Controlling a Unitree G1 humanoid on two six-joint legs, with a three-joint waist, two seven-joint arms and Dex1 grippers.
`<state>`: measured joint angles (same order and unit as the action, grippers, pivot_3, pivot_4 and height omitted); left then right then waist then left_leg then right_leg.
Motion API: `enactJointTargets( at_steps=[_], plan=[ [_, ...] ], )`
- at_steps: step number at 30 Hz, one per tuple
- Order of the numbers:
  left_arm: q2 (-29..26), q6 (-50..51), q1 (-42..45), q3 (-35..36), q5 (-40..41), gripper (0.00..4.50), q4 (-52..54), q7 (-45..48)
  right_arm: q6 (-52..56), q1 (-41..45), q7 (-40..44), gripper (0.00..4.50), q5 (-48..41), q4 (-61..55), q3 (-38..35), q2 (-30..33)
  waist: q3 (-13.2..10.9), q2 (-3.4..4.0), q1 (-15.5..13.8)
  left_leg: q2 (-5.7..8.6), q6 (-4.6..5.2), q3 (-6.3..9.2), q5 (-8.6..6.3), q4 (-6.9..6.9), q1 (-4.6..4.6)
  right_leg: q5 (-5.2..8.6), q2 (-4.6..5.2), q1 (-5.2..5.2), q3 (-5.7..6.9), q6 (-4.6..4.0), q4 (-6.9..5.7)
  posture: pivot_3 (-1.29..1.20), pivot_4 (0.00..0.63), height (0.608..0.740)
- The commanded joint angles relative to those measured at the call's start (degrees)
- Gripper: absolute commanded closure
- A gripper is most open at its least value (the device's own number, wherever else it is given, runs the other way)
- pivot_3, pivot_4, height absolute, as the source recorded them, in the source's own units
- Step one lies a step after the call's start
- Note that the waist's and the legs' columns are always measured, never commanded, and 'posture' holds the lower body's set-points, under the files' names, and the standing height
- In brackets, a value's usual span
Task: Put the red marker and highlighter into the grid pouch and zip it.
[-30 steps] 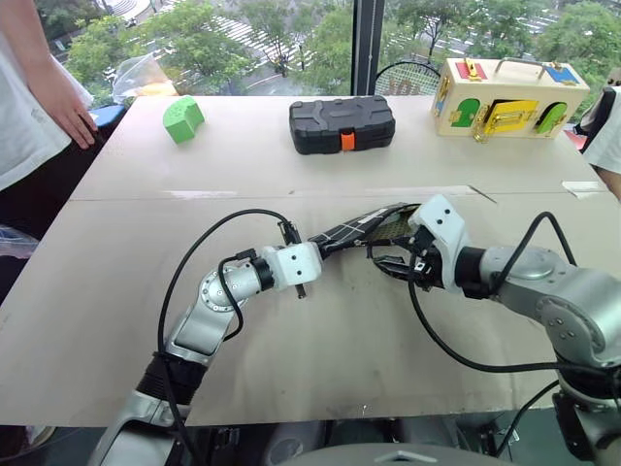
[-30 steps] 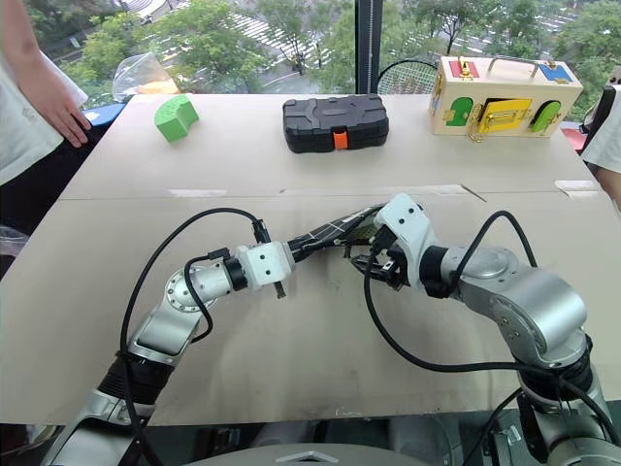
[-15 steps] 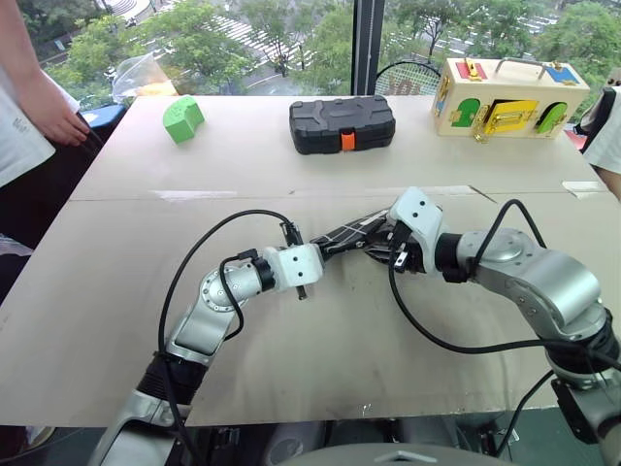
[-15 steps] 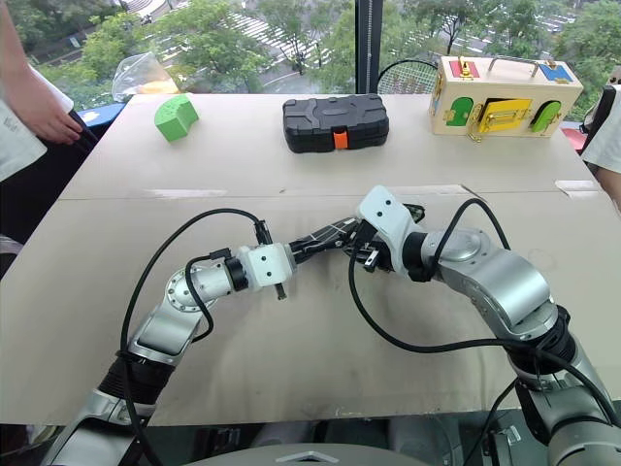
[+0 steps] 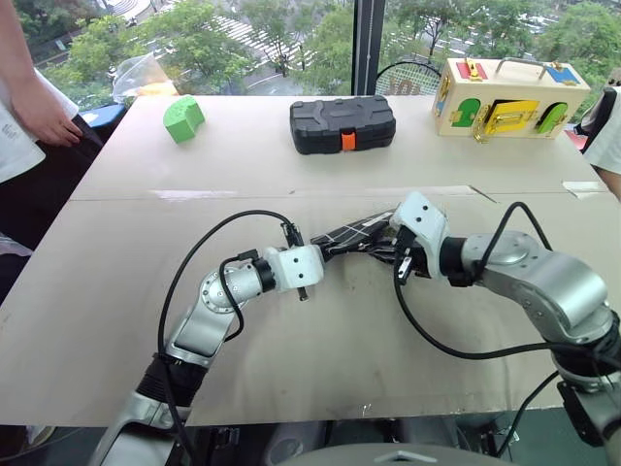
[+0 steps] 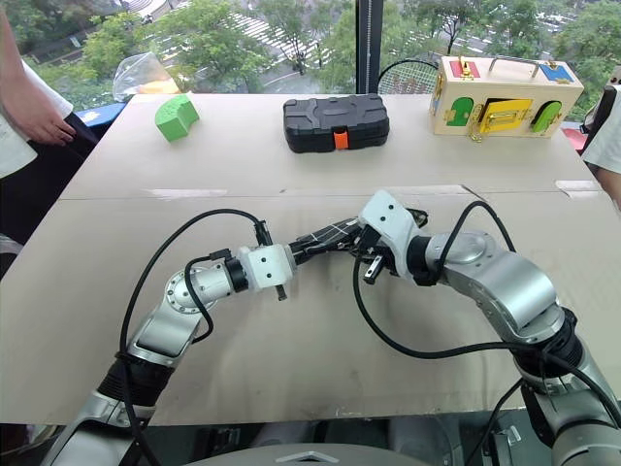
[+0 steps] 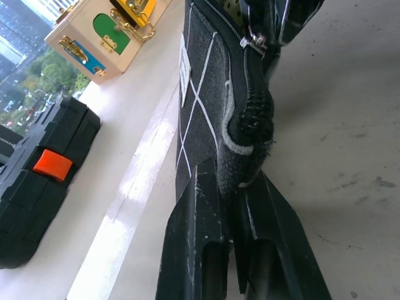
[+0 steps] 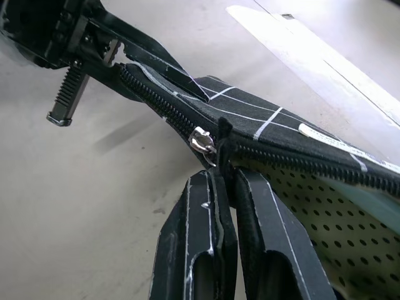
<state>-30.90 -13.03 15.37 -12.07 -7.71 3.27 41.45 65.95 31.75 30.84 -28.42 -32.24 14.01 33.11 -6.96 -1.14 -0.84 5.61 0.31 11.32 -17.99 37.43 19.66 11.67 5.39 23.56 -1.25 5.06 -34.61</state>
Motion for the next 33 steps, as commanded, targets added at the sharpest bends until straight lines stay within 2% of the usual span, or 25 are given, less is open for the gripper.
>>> enactJointTargets(
  at_steps=[1, 12, 17, 21, 24, 28, 29, 30, 32, 33],
  plan=[
    [-0.4, -0.6, 0.0, 0.7, 1.0, 4.5, 2.3, 0.0, 1.1, -0.9, -0.3, 4.33, -1.3, -2.6, -5.1, 1.1, 0.0, 0.0, 0.0, 0.0, 0.0, 0.0, 0.0, 0.0, 0.0, 0.0, 0.0, 0.0, 0.0, 0.0, 0.0, 0.0, 0.15, 0.74],
    [-1.5, -3.1, -0.9, 0.5, 0.9, 4.5, 1.3, 0.8, 0.9, -0.7, -1.7, 4.33, 1.2, 3.1, -10.2, 7.2, 0.0, 0.0, 0.0, 0.01, 0.0, -0.04, 0.0, 0.0, 0.0, 0.0, 0.01, -0.01, -0.01, 0.0, 0.02, 0.0, 0.15, 0.74],
    [-2.2, -4.2, -2.0, 0.8, 0.5, 4.5, 0.7, 0.6, -1.9, 0.6, -3.3, 4.33, 6.5, 14.4, -14.0, 13.7, 0.0, 0.0, -0.1, 0.03, 0.0, -0.1, 0.0, 0.0, 0.01, 0.0, 0.04, -0.01, -0.01, 0.0, 0.02, 0.0, 0.15, 0.74],
    [-2.4, -4.6, -2.2, 0.7, 0.1, 4.5, 0.3, 0.1, -5.7, 0.3, -2.3, 4.33, 9.8, 21.2, -13.6, 18.8, 0.0, 0.04, 0.0, 0.0, 0.0, -0.11, 0.0, -0.02, 0.02, 0.0, 0.03, -0.03, -0.01, 0.0, 0.02, 0.0, 0.15, 0.74],
    [-2.1, -5.5, -1.4, 0.0, -0.1, 4.5, -0.4, -0.3, -6.0, -0.6, -0.3, 4.33, 7.6, 20.3, -14.0, 18.8, 0.0, 0.03, -0.2, 0.04, 0.01, -0.16, 0.0, -0.01, 0.07, 0.0, 0.08, -0.02, 0.0, 0.0, 0.08, 0.0, 0.15, 0.74],
    [-2.3, -8.7, 0.4, -1.4, 0.7, 4.5, -2.3, 1.7, -4.5, -5.2, 4.2, 4.33, 3.0, 12.8, -16.0, 18.5, 0.0, 0.02, 0.0, -0.01, 0.01, -0.13, 0.0, -0.02, 0.07, 0.0, 0.03, -0.03, 0.01, 0.0, 0.09, 0.0, 0.15, 0.74],
    [-2.7, -9.7, 0.9, -1.5, 1.5, 4.5, -2.9, 2.7, -3.6, -6.8, 4.3, 3.77, 1.7, 10.8, -17.4, 17.8, 0.0, 0.02, 0.0, -0.02, 0.01, -0.09, 0.0, -0.02, 0.07, 0.0, 0.05, -0.03, -0.01, 0.0, 0.08, 0.0, 0.15, 0.74],
    [-3.1, -10.2, 1.2, -1.5, 3.0, 4.18, -3.3, 4.2, -3.4, -8.7, 4.8, 3.57, 0.6, 8.8, -18.6, 17.6, 0.0, 0.02, 0.0, -0.01, 0.01, -0.08, 0.0, -0.02, 0.07, 0.0, 0.06, -0.04, -0.02, 0.0, 0.08, 0.0, 0.15, 0.74],
    [-3.9, -9.7, 1.2, -1.0, 5.7, 3.57, -3.4, 6.5, -3.2, -13.9, 5.3, 2.75, -1.3, 4.6, -21.8, 17.1, 0.0, -0.02, -0.3, -0.01, 0.01, -0.06, 0.0, -0.01, 0.08, 0.0, 0.08, -0.04, -0.02, 0.0, 0.08, 0.0, 0.15, 0.74],
    [-4.4, -8.9, 0.8, -0.1, 7.9, 3.11, -2.6, 7.6, -5.2, -17.5, 6.3, 2.27, -1.9, 2.0, -24.0, 17.1, 0.0, -0.02, -0.5, -0.01, 0.01, -0.01, 0.0, -0.01, 0.09, 0.0, 0.08, -0.06, 0.03, 0.0, 0.1, 0.0, 0.15, 0.74]
  ],
)
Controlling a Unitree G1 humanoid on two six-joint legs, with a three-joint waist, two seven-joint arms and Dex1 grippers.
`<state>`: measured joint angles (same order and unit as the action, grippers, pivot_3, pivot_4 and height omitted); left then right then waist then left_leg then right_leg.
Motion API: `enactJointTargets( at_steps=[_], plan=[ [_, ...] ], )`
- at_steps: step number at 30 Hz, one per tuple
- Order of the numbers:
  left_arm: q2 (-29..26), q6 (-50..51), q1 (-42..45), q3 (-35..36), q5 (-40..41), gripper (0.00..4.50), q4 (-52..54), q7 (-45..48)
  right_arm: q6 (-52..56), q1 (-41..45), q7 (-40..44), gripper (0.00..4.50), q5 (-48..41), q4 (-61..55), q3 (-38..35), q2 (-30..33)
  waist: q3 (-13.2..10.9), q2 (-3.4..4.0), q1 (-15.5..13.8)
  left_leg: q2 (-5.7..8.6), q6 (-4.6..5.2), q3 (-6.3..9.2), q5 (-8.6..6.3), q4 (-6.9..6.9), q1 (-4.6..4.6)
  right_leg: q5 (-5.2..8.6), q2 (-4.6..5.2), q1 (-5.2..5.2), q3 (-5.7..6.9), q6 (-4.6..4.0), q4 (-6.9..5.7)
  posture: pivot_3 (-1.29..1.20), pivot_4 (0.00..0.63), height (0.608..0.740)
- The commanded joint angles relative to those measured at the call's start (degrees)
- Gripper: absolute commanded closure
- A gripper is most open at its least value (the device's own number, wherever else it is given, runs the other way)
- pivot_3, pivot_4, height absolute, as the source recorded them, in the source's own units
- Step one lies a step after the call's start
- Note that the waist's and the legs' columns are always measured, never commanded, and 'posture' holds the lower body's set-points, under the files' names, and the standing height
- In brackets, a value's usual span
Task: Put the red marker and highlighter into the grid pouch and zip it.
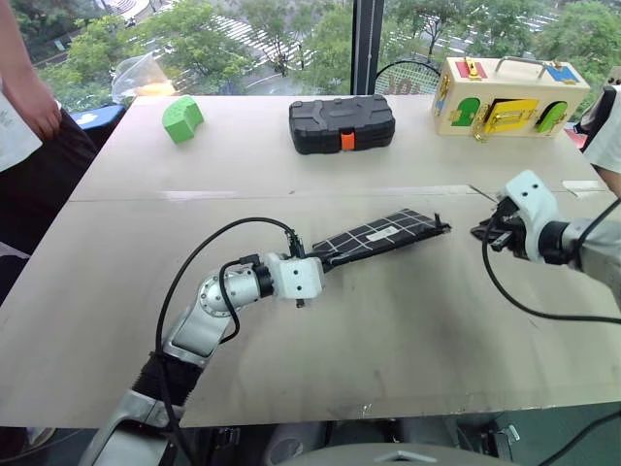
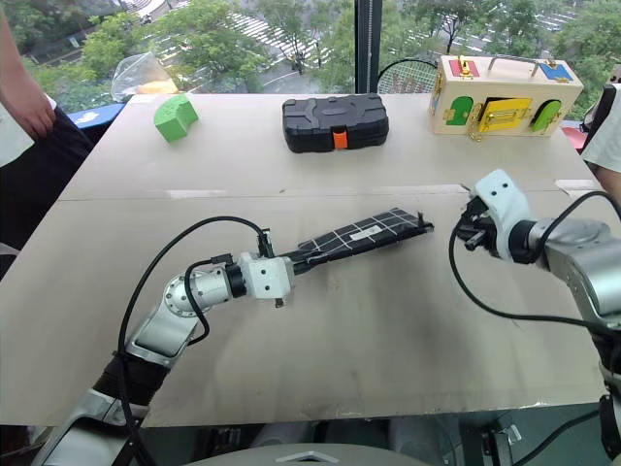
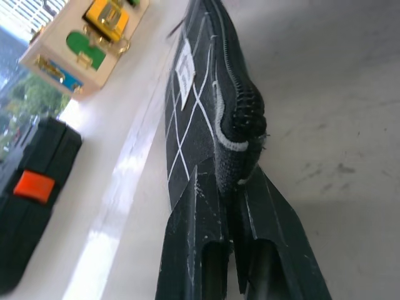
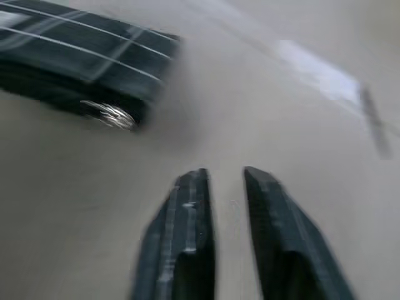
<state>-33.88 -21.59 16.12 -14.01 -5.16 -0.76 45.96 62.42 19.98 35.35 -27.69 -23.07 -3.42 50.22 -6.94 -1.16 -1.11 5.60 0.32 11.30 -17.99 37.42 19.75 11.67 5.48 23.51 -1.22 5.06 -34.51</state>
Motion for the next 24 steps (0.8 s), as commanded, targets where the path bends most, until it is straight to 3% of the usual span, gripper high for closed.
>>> enactJointTargets(
  at_steps=[1, 3, 5, 7, 8, 10, 13, 16, 20, 24],
  plan=[
    [-1.8, 0.6, -0.5, 2.7, 7.2, 2.61, 2.3, 3.7, -3.4, -9.1, 2.8, 1.76, -3.5, -9.5, -9.0, -0.4, 0.0, 0.0, -0.3, 0.01, 0.0, 0.04, 0.0, 0.0, 0.03, 0.0, 0.0, 0.0, 0.05, 0.0, 0.04, 0.0, 0.15, 0.74],
    [-3.5, 2.0, -3.1, 4.7, 11.4, 1.79, 5.2, 5.5, -5.8, -15.6, 4.6, 0.88, -6.6, -14.6, -15.2, -2.3, 0.0, 0.02, -0.4, 0.01, 0.01, 0.04, 0.0, 0.0, 0.04, 0.0, 0.03, 0.0, 0.03, 0.0, 0.05, 0.0, 0.15, 0.74],
    [-5.0, 10.3, -7.9, 7.9, 20.5, 1.06, 10.4, 7.1, -9.4, -21.5, 6.3, 0.13, -8.1, -18.9, -20.4, -4.1, 0.0, 0.03, -0.1, 0.01, 0.01, 0.0, 0.0, 0.01, 0.0, 0.0, 0.02, 0.0, -0.03, 0.0, 0.01, 0.0, 0.15, 0.74],
    [-6.9, 21.4, -13.4, 12.2, 31.9, 0.24, 16.4, 7.6, -13.2, -26.9, 7.3, 0.0, -8.4, -22.1, -24.8, -6.0, 0.0, 0.06, 0.3, -0.11, 0.03, 0.0, -0.02, -0.01, -0.05, 0.01, 0.0, -0.03, -0.07, 0.02, -0.01, 0.0, 0.15, 0.74],
    [-7.8, 26.0, -15.8, 14.4, 36.3, 0.08, 18.7, 7.2, -14.7, -29.7, 8.1, 0.0, -8.9, -23.5, -27.0, -7.0, 0.0, 0.05, 0.3, -0.13, 0.04, -0.06, -0.02, 0.01, -0.15, 0.01, -0.02, -0.06, -0.11, 0.03, -0.07, 0.0, 0.15, 0.74],
    [-9.9, 34.1, -20.8, 19.5, 44.0, 0.08, 21.5, 6.4, -18.3, -35.8, 10.3, 0.0, -8.9, -26.2, -31.5, -8.9, 0.0, 0.03, 0.3, -0.15, 0.13, -0.05, -0.07, 0.0, -0.13, 0.02, -0.04, -0.06, -0.1, 0.04, -0.12, 0.0, 0.15, 0.74],
    [-13.2, 40.6, -29.2, 27.4, 48.8, 0.08, 23.2, 7.5, -25.5, -46.6, 14.3, 0.0, -7.6, -27.8, -39.1, -12.7, -0.4, 0.49, 0.1, -0.27, 0.26, -0.07, -0.15, -0.05, -0.58, 0.06, -0.16, -0.44, -0.07, 0.05, -0.12, 0.0, 0.15, 0.74],
    [-14.9, 43.3, -35.4, 33.4, 50.0, 0.08, 22.7, 9.6, -32.5, -54.9, 18.0, 0.0, -6.5, -27.6, -45.5, -16.7, -0.5, 0.49, 0.0, -0.32, 0.35, -0.15, -0.23, -0.16, -0.96, 0.34, -0.18, -0.85, -0.1, 0.41, -0.07, 0.0, 0.15, 0.74],
    [-15.6, 43.3, -39.0, 36.4, 48.2, 0.08, 21.8, 13.0, -39.8, -61.9, 20.2, 0.0, -4.5, -26.3, -48.9, -20.1, -0.6, 0.53, 0.1, -0.36, 0.38, -0.29, -0.27, -0.19, -1.09, 0.37, -0.19, -0.9, -0.26, 0.41, -0.06, 0.0, 0.15, 0.74],
    [-15.3, 45.3, -38.7, 36.0, 48.7, 0.08, 21.8, 14.5, -43.5, -63.6, 19.8, 0.0, -3.8, -24.5, -48.6, -20.7, -0.6, 0.53, 0.2, -0.55, 0.34, -0.5, -0.29, -0.2, -1.12, 0.5, -0.25, -0.88, -0.4, 0.2, -0.08, 0.0, 0.15, 0.74]
  ],
)
